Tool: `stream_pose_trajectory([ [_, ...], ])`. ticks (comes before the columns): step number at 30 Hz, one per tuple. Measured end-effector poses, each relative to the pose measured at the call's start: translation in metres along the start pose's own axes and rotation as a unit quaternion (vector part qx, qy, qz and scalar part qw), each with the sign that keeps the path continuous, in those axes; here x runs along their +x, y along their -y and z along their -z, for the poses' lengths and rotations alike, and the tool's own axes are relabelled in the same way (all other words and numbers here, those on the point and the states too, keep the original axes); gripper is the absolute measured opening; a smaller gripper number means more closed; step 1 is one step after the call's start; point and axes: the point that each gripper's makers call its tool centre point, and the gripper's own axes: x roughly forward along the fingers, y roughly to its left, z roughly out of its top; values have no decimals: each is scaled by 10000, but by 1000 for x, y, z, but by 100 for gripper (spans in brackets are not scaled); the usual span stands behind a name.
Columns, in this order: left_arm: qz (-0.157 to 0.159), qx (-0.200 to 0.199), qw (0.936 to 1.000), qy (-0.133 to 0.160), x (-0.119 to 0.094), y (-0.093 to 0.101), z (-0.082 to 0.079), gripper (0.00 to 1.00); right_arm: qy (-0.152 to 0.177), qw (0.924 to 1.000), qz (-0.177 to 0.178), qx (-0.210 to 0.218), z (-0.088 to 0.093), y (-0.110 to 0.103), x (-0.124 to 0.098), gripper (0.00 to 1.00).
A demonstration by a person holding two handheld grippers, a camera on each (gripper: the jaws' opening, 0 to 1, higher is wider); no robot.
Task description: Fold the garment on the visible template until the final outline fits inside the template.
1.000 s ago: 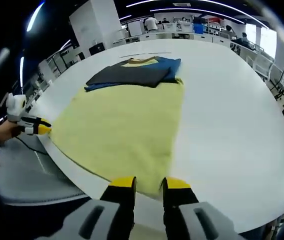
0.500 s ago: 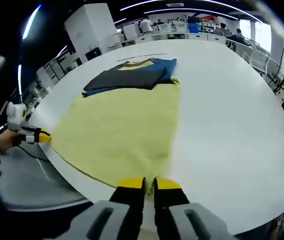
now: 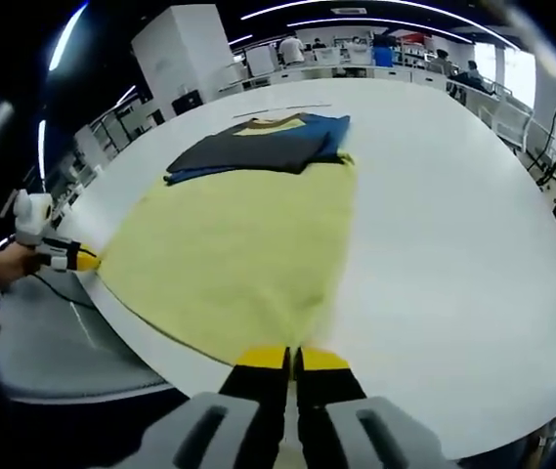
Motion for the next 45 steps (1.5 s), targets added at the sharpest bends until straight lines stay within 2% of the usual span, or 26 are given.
stream_pose_trajectory([
  [11, -85, 285, 9995, -55, -15, 1, 6, 0, -56, 9999, -81, -53, 9, -14, -9, 0],
  [18, 14, 448, 9990, -52, -23, 9, 16, 0, -84, 10000, -48, -19, 18, -18, -17, 0],
  [27, 66, 767, 9968, -192, -31, 14, 24, 0, -156, 9999, -29, 3, 26, -23, -23, 0],
  [34, 41, 768, 9962, -410, -35, 14, 33, 0, -258, 9996, -87, 60, 35, -29, -25, 0],
  [45, -48, 863, 9948, -539, -37, 17, 38, 0, -339, 9993, -128, 82, 37, -30, -26, 0],
])
